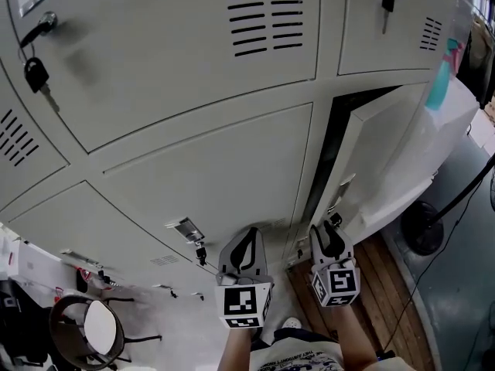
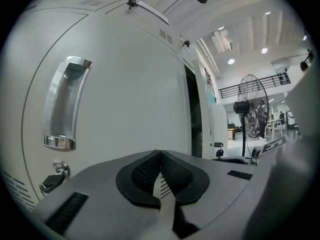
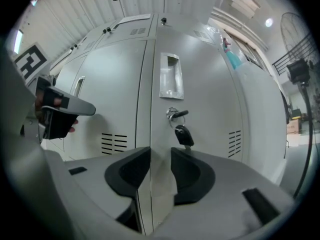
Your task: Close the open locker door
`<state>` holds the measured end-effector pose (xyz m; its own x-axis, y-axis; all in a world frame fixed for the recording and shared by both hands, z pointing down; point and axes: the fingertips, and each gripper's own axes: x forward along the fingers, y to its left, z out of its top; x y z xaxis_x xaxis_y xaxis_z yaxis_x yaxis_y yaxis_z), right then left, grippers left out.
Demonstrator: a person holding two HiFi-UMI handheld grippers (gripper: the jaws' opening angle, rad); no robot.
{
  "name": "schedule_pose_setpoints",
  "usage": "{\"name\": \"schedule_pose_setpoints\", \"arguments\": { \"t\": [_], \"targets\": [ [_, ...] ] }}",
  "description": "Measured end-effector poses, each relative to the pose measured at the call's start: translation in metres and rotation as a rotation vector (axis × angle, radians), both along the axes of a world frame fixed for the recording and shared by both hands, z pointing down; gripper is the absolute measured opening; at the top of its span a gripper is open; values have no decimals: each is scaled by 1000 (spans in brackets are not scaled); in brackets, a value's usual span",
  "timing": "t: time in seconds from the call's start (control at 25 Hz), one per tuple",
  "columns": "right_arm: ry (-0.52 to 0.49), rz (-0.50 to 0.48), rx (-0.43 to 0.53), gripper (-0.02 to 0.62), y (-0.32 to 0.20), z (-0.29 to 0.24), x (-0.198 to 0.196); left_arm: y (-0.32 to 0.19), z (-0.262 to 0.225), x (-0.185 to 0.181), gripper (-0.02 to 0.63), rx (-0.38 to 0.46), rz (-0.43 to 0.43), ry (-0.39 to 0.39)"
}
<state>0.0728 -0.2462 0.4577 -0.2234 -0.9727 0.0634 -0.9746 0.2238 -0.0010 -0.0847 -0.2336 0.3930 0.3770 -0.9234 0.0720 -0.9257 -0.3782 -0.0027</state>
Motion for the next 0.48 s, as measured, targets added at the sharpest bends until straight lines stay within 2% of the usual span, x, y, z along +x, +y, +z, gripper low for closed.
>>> {"name": "schedule_pose_setpoints", "arguments": {
  "t": [0.48],
  "targets": [
    [-17,-57,9,125,-22,0,-10,-2,1,-16,5,1,-75,-6]
  ]
}}
